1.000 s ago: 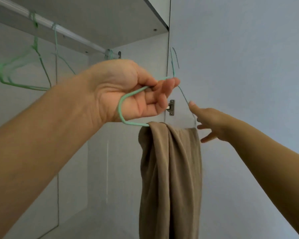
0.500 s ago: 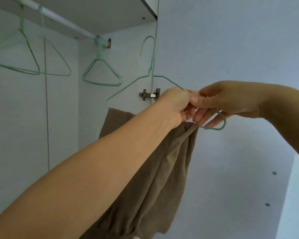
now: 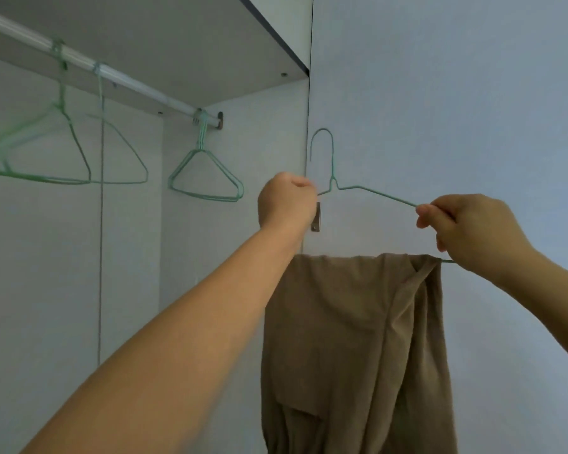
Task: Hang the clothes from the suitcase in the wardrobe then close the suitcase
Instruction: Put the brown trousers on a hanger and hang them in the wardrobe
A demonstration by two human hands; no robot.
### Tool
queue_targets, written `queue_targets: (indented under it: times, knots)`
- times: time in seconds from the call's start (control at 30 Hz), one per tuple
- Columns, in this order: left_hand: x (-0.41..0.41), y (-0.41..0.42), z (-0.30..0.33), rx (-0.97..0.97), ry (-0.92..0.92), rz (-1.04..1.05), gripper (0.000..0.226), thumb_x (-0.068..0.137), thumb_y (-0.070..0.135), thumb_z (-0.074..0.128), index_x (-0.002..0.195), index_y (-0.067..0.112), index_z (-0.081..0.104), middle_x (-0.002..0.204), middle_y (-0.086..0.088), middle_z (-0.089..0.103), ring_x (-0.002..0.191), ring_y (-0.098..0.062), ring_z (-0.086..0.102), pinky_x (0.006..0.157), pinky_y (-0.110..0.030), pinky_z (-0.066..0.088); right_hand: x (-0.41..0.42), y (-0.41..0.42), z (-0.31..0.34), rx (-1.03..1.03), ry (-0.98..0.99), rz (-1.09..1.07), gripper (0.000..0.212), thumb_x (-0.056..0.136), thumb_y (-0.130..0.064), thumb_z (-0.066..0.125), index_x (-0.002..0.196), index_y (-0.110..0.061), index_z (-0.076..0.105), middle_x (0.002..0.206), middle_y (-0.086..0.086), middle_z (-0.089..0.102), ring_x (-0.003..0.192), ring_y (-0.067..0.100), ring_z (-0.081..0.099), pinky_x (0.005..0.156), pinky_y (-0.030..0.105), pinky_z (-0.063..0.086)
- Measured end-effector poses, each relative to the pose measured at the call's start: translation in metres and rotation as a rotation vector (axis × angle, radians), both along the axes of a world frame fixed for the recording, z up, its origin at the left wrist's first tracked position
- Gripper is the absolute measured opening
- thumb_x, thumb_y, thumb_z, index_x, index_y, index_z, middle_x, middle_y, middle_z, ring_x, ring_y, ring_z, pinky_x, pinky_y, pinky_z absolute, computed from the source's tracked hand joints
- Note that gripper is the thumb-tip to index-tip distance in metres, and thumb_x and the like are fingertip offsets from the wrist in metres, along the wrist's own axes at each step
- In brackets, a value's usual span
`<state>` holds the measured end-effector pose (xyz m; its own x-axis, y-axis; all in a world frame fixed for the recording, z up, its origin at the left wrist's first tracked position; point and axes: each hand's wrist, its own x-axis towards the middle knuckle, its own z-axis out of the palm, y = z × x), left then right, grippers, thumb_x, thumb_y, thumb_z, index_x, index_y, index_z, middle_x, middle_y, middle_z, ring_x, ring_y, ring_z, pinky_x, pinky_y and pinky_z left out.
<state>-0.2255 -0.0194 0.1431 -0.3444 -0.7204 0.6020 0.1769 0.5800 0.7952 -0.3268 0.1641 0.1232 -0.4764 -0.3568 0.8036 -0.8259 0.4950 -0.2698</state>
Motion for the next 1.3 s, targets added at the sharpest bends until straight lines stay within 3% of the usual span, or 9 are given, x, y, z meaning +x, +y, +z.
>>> queue_targets:
  times: [0.17,0.4,0.5,0.6,0.7,0.8,1.0,1.17,1.3]
  knots:
    - [0.004,-0.071,0.008,-0.052,-0.251,0.359,0.050,0.088,0.025,0.052,0.136,0.034,0.041,0.137,-0.011,0.032,0.123,-0.030,0.037,0.105,-0.038,0.030,-0.006,-0.036,0.008,-0.064,-0.027,0.041,0.034,0.099,-0.033,0.044,0.080,-0.015,0.066,0.060,-0.001,0.059,0.054,0.010,0.055,0.055,0.017,0.035]
    - [-0.017,-0.150,0.027,-0.052,-0.469,0.255,0.059,0.087,0.049,0.047,0.143,0.044,0.029,0.146,-0.007,0.039,0.133,-0.034,0.030,0.110,-0.043,0.024,-0.018,-0.132,0.041,-0.046,-0.015,0.024,0.035,0.100,-0.033,0.042,0.084,-0.013,0.066,0.062,-0.005,0.054,0.059,0.011,0.053,0.059,0.026,0.038]
    - [-0.028,-0.172,0.032,-0.127,-0.473,0.189,0.064,0.082,0.064,0.042,0.142,0.047,0.028,0.147,-0.003,0.040,0.136,-0.033,0.028,0.112,-0.047,0.022,-0.023,-0.172,0.054,-0.048,0.001,0.025,0.037,0.100,-0.032,0.042,0.087,-0.008,0.067,0.071,0.004,0.062,0.065,0.021,0.059,0.067,0.030,0.048]
    - [-0.038,-0.191,0.034,-0.217,-0.504,0.095,0.069,0.063,0.078,0.035,0.124,0.048,0.048,0.132,-0.003,0.056,0.125,-0.029,0.047,0.108,-0.051,0.030,-0.030,-0.208,0.067,-0.074,0.014,0.013,0.039,0.100,-0.032,0.042,0.091,-0.004,0.068,0.085,0.013,0.068,0.075,0.028,0.062,0.074,0.036,0.052]
    - [-0.045,-0.209,0.038,-0.313,-0.590,0.088,0.030,0.081,0.049,0.051,0.095,0.026,0.066,0.102,-0.003,0.070,0.107,-0.026,0.059,0.102,-0.048,0.038,-0.036,-0.244,0.082,-0.113,0.018,0.017,0.039,0.100,-0.031,0.041,0.094,-0.004,0.068,0.092,0.013,0.068,0.083,0.027,0.061,0.077,0.037,0.051]
    - [-0.047,-0.220,0.041,-0.361,-0.518,0.103,0.012,0.087,0.019,0.062,0.095,0.019,0.071,0.096,-0.006,0.073,0.099,-0.024,0.065,0.094,-0.038,0.049,-0.038,-0.278,0.098,-0.133,0.036,0.030,0.038,0.101,-0.031,0.040,0.096,-0.003,0.067,0.093,0.013,0.067,0.082,0.025,0.059,0.070,0.030,0.045]
    - [-0.041,-0.245,0.043,-0.209,-0.340,0.113,0.013,0.080,0.018,0.064,0.087,0.010,0.071,0.082,-0.011,0.073,0.081,-0.030,0.070,0.082,-0.041,0.056,-0.039,-0.338,0.115,-0.156,-0.028,0.064,0.032,0.100,-0.027,0.044,0.093,-0.005,0.066,0.080,0.007,0.055,0.069,0.020,0.048,0.057,0.026,0.033]
    - [-0.029,-0.258,0.028,-0.229,-0.302,0.204,0.016,0.085,0.022,0.057,0.089,0.015,0.071,0.086,-0.007,0.072,0.082,-0.027,0.069,0.079,-0.041,0.057,-0.042,-0.368,0.124,-0.190,-0.059,0.052,0.028,0.100,-0.027,0.045,0.081,-0.008,0.054,0.080,0.008,0.051,0.072,0.022,0.047,0.063,0.027,0.033]
    - [-0.023,-0.254,0.028,-0.294,-0.313,0.218,0.016,0.087,0.027,0.060,0.093,0.015,0.070,0.089,-0.006,0.072,0.085,-0.026,0.070,0.080,-0.040,0.057,-0.046,-0.381,0.120,-0.194,-0.068,0.056,0.029,0.100,-0.027,0.045,0.088,-0.005,0.061,0.086,0.011,0.054,0.081,0.027,0.052,0.067,0.028,0.036]
